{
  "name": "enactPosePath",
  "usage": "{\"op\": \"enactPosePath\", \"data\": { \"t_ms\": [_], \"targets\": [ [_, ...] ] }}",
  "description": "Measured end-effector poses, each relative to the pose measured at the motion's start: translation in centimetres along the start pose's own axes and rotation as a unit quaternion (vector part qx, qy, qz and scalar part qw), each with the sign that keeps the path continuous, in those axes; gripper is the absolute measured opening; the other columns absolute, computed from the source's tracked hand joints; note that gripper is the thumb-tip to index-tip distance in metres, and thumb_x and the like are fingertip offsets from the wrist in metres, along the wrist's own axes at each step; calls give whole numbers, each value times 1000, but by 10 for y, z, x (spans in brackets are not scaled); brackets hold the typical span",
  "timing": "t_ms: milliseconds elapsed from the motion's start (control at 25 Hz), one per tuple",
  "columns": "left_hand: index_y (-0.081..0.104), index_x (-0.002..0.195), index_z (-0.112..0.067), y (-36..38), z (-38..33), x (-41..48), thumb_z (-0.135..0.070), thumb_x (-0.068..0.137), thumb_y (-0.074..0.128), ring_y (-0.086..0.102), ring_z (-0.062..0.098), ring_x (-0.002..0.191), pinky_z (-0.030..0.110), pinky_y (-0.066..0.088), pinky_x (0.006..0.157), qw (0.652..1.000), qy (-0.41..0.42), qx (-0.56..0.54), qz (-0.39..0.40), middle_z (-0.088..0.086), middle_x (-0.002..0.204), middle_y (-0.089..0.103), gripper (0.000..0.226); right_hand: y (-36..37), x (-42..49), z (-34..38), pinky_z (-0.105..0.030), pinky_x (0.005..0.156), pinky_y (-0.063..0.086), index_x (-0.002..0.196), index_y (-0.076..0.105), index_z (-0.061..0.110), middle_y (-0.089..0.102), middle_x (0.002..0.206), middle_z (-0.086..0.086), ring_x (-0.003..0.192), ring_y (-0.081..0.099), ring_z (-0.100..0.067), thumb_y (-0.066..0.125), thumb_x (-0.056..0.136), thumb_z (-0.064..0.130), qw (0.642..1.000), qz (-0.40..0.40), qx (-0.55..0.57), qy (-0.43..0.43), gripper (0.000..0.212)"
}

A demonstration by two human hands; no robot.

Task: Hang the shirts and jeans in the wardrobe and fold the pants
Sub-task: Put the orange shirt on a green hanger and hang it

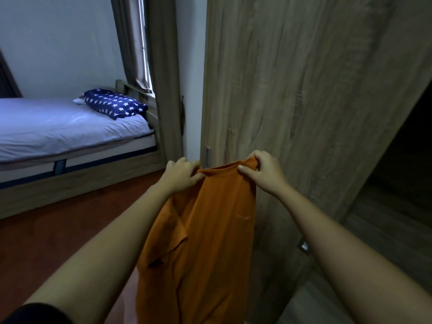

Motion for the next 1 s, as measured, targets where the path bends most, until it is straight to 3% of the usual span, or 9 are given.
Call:
{"op": "enactPosePath", "data": {
  "t_ms": [120,200,320,440,560,680,800,920,1000],
  "targets": [
    [42,72,-24,-40,-18,-27,-32,91,59,50,11,63,28,38,63,993,49,-102,15,-3,69,50,26,-22,-18,23,-24,68,35,70,45,19,46,84,2,76,45,-10,63,86,22,991,112,-66,-11,24],
    [34,67,-29,-74,-43,-47,-27,88,64,41,3,57,19,28,55,993,110,-50,-3,-9,63,41,37,-44,-34,41,-24,62,36,66,41,19,47,71,4,65,46,-9,63,85,12,986,153,-61,-19,30],
    [32,66,-27,-119,-81,-70,-23,85,68,37,5,56,16,25,53,984,167,-16,-58,-11,61,36,41,-85,-48,66,-20,56,39,89,48,19,52,78,6,71,53,-10,69,79,10,988,128,-86,-21,25],
    [41,67,-18,-153,-108,-81,-23,78,74,37,3,55,18,27,53,976,172,-34,-129,-9,59,38,36,-121,-53,87,-18,57,42,107,55,16,58,95,0,81,56,-12,66,84,17,971,177,-163,-1,25],
    [40,63,-22,-155,-127,-90,-36,74,71,42,11,56,25,31,56,981,163,-42,-99,-6,59,43,36,-157,-67,95,-26,68,50,99,66,6,68,97,-11,83,63,-19,57,91,26,966,192,-173,3,24],
    [49,64,-19,-154,-139,-96,-68,70,59,50,18,59,33,37,57,990,125,-30,-55,-1,60,51,51,-184,-90,97,-28,65,49,82,64,5,64,77,-9,70,61,-19,58,86,46,973,193,-123,27,42],
    [59,72,-11,-175,-164,-93,-78,73,46,52,15,61,34,42,64,995,94,-31,-29,4,68,57,68,-211,-106,102,-24,66,49,92,68,10,66,80,-3,73,63,-14,56,87,46,987,122,-100,35,39],
    [59,76,-22,-180,-195,-89,-51,87,55,54,11,67,26,43,65,994,84,-69,2,-2,74,59,31,-232,-111,100,-18,56,42,90,66,20,63,75,4,66,58,-5,54,91,41,995,-23,-93,39,24],
    [63,87,-19,-172,-209,-85,-40,90,57,54,9,71,20,39,62,992,90,-83,7,-5,79,58,22,-237,-119,94,-17,56,40,92,62,23,60,77,7,67,57,-5,48,95,38,989,-80,-127,10,21]
  ]
}}
Point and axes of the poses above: each hand's wrist, its own x-axis towards the middle knuckle, its own y-axis out of the palm, z = x × y, the point moved 4 cm from there along x, towards the middle knuckle
